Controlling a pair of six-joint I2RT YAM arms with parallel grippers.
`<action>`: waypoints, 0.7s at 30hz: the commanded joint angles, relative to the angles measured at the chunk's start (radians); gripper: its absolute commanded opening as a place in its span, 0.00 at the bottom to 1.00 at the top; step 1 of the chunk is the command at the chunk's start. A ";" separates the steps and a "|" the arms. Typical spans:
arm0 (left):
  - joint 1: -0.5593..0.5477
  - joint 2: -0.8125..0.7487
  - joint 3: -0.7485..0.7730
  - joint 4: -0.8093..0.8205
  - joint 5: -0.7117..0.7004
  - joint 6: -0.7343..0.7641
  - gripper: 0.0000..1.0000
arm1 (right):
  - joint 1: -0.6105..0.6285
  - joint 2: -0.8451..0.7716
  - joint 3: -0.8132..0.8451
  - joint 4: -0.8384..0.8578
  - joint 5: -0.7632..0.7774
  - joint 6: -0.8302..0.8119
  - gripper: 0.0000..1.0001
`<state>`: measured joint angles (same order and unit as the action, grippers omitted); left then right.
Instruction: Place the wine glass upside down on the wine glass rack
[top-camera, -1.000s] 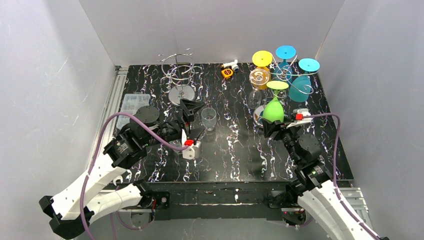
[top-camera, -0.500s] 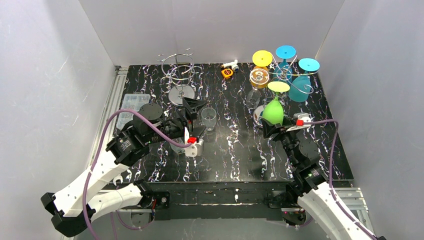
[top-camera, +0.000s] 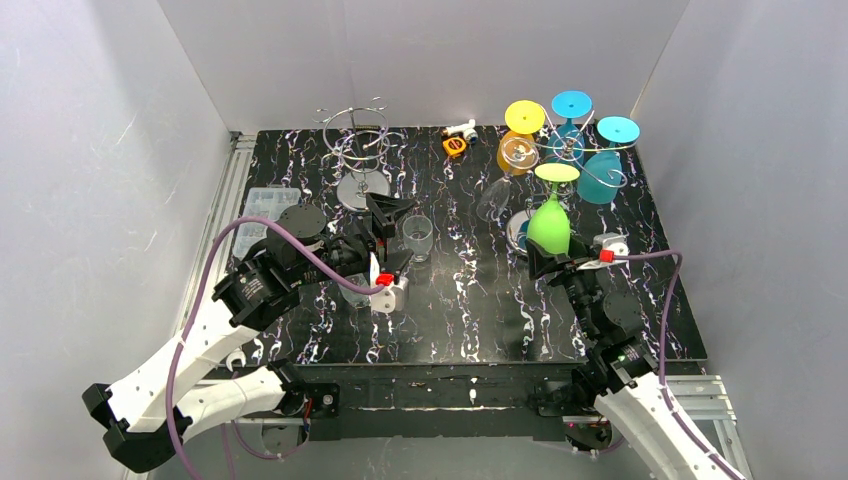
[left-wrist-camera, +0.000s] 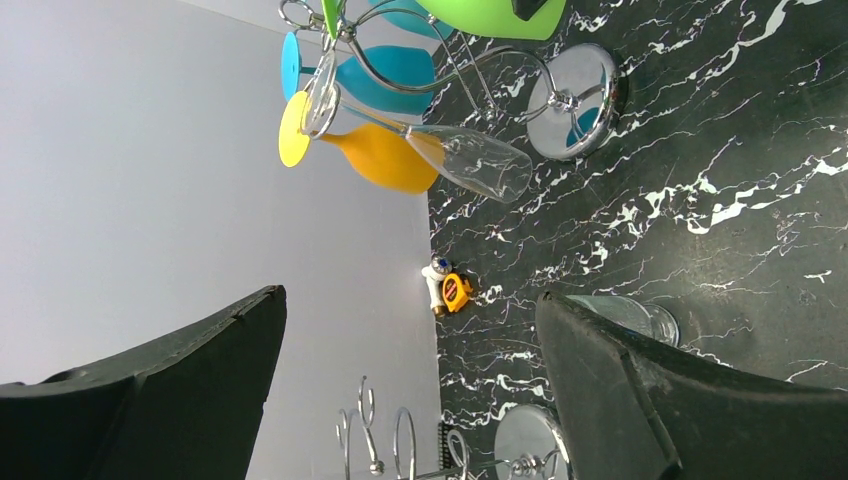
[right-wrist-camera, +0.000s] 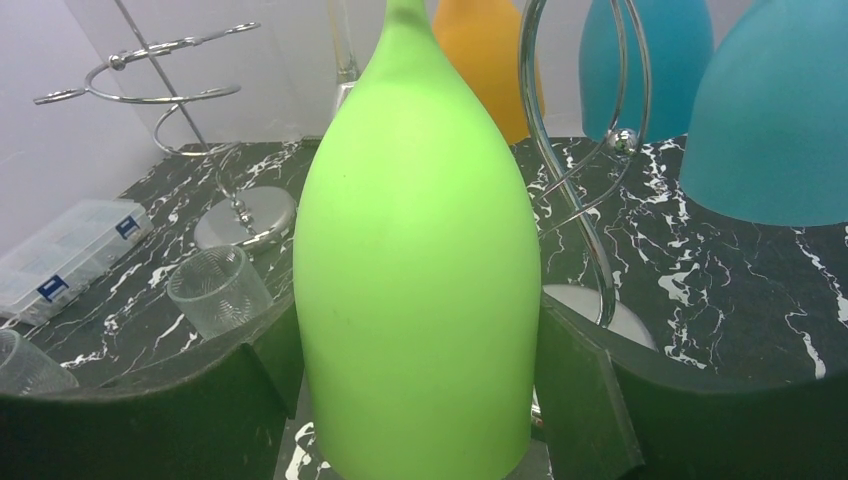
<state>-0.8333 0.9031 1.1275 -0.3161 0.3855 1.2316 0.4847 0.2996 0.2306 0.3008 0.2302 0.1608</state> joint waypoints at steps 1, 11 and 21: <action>-0.003 -0.005 0.031 -0.005 0.023 0.003 0.95 | 0.000 -0.027 -0.005 0.080 0.014 -0.002 0.55; -0.003 0.048 0.060 0.003 0.052 -0.005 0.96 | 0.000 0.034 -0.035 0.183 -0.024 -0.041 0.52; -0.023 0.382 0.319 0.140 0.174 -0.108 0.70 | 0.000 0.082 -0.052 0.275 -0.024 -0.049 0.52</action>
<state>-0.8383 1.1675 1.3136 -0.2455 0.4755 1.1736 0.4847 0.3832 0.1841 0.4660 0.2054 0.1432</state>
